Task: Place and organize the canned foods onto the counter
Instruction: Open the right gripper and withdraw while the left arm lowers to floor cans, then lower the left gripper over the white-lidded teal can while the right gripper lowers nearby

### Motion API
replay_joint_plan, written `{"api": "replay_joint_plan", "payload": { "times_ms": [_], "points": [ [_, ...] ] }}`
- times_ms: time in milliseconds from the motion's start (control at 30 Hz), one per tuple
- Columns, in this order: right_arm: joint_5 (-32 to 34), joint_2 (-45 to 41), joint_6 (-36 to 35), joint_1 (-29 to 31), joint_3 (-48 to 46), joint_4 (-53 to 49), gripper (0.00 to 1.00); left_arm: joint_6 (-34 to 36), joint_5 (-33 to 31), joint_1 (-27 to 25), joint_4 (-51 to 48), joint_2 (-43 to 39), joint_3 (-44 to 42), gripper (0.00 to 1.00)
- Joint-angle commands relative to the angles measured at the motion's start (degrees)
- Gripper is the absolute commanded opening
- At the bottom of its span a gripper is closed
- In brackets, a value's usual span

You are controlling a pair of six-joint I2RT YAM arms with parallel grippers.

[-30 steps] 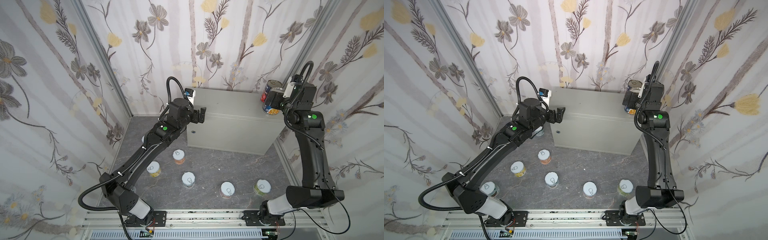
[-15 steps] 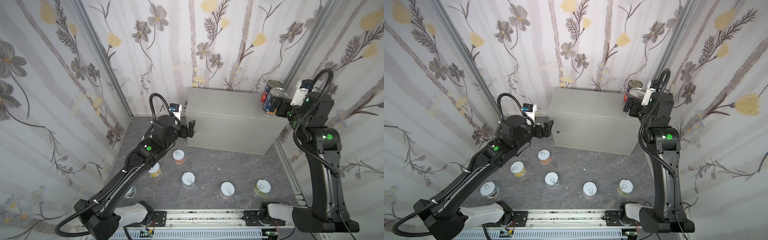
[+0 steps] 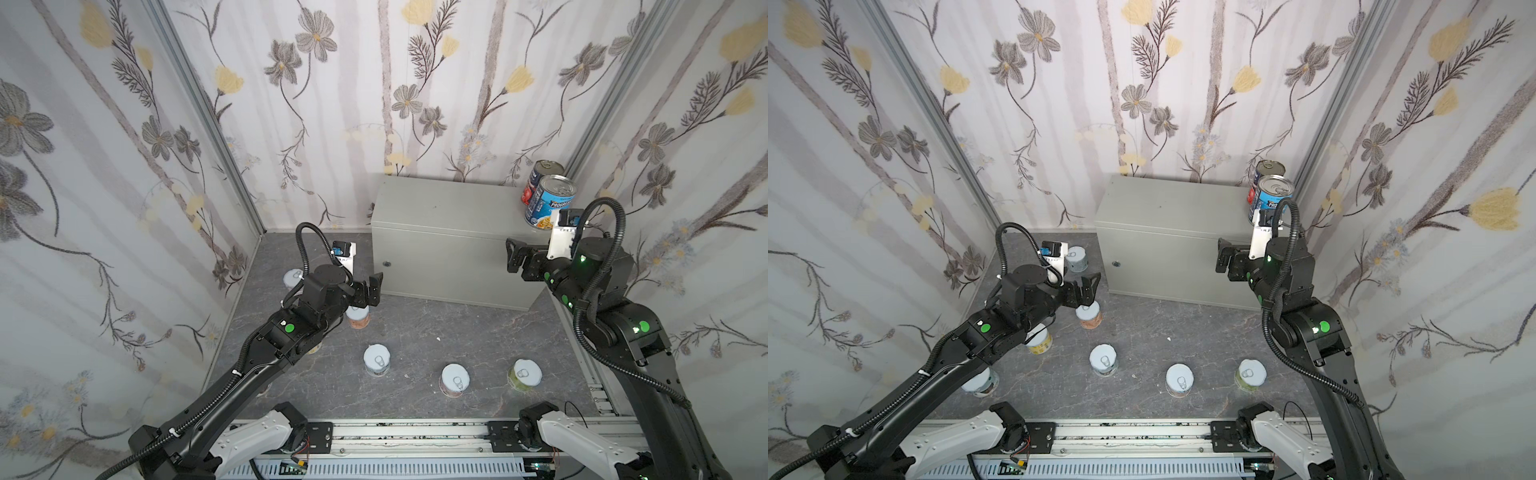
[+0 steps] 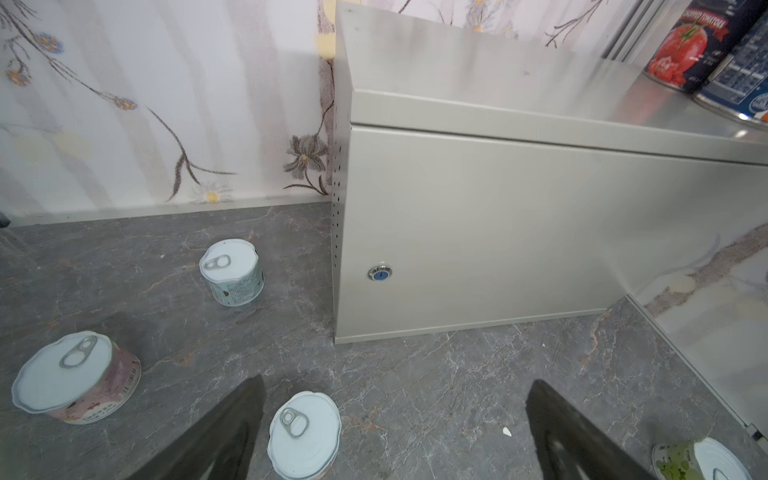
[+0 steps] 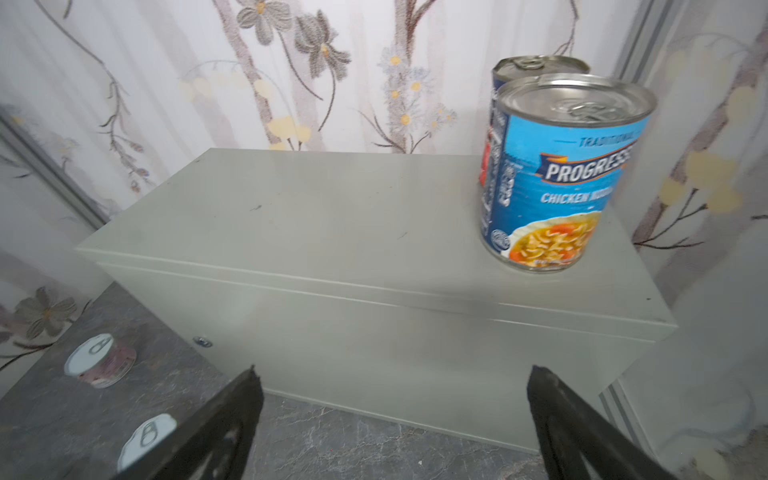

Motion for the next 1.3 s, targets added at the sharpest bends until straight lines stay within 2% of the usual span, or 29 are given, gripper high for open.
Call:
{"api": "replay_joint_plan", "payload": {
  "times_ms": [0,200,467,867,1267],
  "points": [
    [3.21,-1.71,1.31,4.59,-3.91,3.05,1.00,-2.21,-2.66,-1.78,0.09,-0.54,-2.21,1.00],
    [8.81,-3.26,3.67,15.72,-12.08,2.63,1.00,-5.08,-5.82,-6.00,0.19,-1.33,-6.70,1.00],
    [9.54,-4.66,7.78,26.34,-22.21,5.59,1.00,-8.29,-6.57,-8.85,0.96,-0.98,-12.71,1.00],
    [5.77,-5.90,14.96,33.39,-39.27,11.38,1.00,-11.20,-5.87,-10.77,4.98,0.58,-20.16,1.00],
    [1.72,-3.12,20.81,38.30,-48.08,14.10,1.00,-14.62,-5.36,-12.66,10.30,0.86,-27.58,1.00]
  ]
}}
